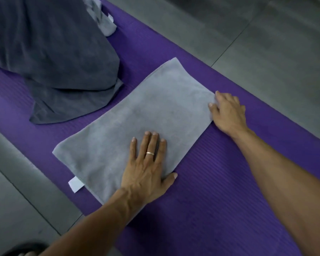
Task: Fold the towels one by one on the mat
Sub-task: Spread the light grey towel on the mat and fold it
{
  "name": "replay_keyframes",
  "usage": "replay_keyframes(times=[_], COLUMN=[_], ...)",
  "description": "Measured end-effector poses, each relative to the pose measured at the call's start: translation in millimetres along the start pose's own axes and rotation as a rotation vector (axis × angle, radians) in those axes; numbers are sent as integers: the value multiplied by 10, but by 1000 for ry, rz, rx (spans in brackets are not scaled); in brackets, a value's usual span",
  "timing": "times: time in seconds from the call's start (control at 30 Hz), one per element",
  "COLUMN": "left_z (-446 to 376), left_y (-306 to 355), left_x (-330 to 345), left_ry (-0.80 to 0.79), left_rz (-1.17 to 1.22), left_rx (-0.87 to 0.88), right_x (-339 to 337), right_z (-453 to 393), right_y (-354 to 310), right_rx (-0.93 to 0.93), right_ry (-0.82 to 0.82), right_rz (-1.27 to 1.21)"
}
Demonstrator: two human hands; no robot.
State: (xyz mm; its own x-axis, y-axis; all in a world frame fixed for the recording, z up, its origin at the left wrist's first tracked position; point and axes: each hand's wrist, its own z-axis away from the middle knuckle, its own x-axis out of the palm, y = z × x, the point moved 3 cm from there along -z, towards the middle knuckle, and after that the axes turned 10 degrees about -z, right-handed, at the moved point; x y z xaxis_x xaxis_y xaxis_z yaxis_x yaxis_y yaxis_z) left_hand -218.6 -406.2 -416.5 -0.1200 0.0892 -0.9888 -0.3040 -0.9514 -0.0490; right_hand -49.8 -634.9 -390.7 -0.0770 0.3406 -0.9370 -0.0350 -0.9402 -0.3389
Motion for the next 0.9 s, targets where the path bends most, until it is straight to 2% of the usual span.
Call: replay_keyframes(times=[0.07,0.17,0.27,0.37,0.47,0.53,0.6,0.73,0.8,0.9], left_z=[5,77,219,396,619,734,772,835,956,1066], left_y=[4,-3,-25,-57,-28,34,112,9,-162,-380], left_x=[8,4,3,13,26,38,43,76,102,107], left_ry=[-2,15,40,66,68,62,43,11,4,31], left_rz=[-15,-22,-29,-52,-48,-28,-26,-11,-7,-2], left_rx=[10,52,207,363,399,362,334,263,196,203], right_x=[-64,-170,-291,-317,-302,-311,-256,156,301,323], right_z=[4,207,700,1340,1848,2025,2118,2283,2349,2326], right_y=[-63,35,304,601,720,614,334,-265,-384,-314], right_rx=[40,106,100,186,262,136,-100,-441,-476,-486], right_ry=[93,18,-55,-112,-127,-33,3,-242,-351,-357], right_rz=[-44,-125,-91,-160,-105,127,243,175,134,140])
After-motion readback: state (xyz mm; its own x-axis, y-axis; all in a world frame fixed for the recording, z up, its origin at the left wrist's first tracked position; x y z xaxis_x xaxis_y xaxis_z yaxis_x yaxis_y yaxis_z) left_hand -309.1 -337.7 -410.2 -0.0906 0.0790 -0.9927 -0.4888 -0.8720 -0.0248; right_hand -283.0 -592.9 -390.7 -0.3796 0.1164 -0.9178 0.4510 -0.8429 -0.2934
